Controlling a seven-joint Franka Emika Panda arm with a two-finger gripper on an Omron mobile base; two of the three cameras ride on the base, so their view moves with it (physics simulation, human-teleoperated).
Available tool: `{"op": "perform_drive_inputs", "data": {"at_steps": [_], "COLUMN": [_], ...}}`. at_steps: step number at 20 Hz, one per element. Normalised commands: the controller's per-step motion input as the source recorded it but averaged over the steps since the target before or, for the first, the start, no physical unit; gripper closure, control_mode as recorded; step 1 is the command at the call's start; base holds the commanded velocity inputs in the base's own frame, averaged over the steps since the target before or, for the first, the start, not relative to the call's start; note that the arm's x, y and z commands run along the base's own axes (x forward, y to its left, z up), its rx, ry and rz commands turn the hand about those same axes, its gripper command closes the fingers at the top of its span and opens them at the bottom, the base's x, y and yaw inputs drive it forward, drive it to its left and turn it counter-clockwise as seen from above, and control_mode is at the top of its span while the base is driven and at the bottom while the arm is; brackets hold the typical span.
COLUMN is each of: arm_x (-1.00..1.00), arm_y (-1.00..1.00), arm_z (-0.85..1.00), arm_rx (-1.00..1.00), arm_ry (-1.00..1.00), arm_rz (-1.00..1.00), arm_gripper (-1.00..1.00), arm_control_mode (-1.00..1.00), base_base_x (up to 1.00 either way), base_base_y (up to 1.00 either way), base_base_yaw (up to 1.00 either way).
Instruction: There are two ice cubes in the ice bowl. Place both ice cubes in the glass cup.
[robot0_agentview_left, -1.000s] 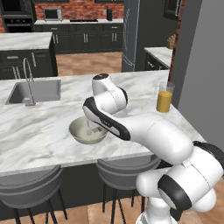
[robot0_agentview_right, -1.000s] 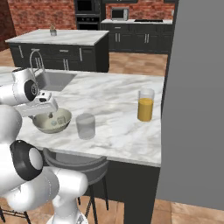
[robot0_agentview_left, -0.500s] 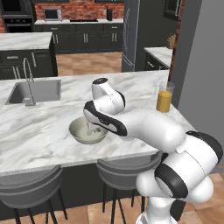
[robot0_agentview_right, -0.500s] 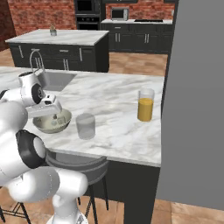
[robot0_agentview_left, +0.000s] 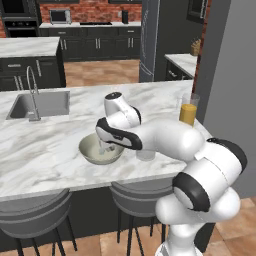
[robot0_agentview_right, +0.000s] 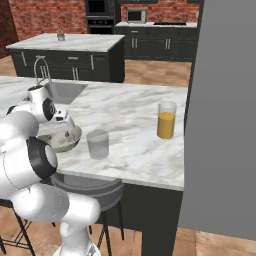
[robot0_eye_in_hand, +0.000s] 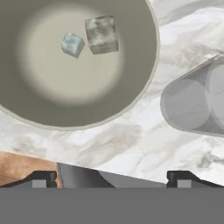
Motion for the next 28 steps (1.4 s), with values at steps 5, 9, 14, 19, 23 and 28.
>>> {"op": "perform_drive_inputs", "data": {"at_steps": [5, 9, 14, 19, 23, 28], "arm_x": [0.17, 0.15, 0.21, 0.33, 0.33, 0.24], "arm_y": [0.01, 0.03, 0.09, 0.16, 0.08, 0.0], "arm_z": [-0.22, -0.15, -0.12, -0.1, -0.15, -0.14], "arm_rx": [0.0, 0.0, 0.0, 0.0, 0.0, 0.0], "arm_ry": [-0.07, -0.08, -0.09, -0.07, -0.02, 0.0], "arm_rz": [0.0, 0.0, 0.0, 0.0, 0.0, 0.0], "arm_gripper": [-1.0, -1.0, -1.0, -1.0, -1.0, -1.0], "arm_control_mode": [-1.0, -1.0, -1.0, -1.0, -1.0, -1.0], "base_base_x": [0.0, 0.0, 0.0, 0.0, 0.0, 0.0], "base_base_y": [0.0, 0.0, 0.0, 0.0, 0.0, 0.0], "base_base_yaw": [0.0, 0.0, 0.0, 0.0, 0.0, 0.0]}}
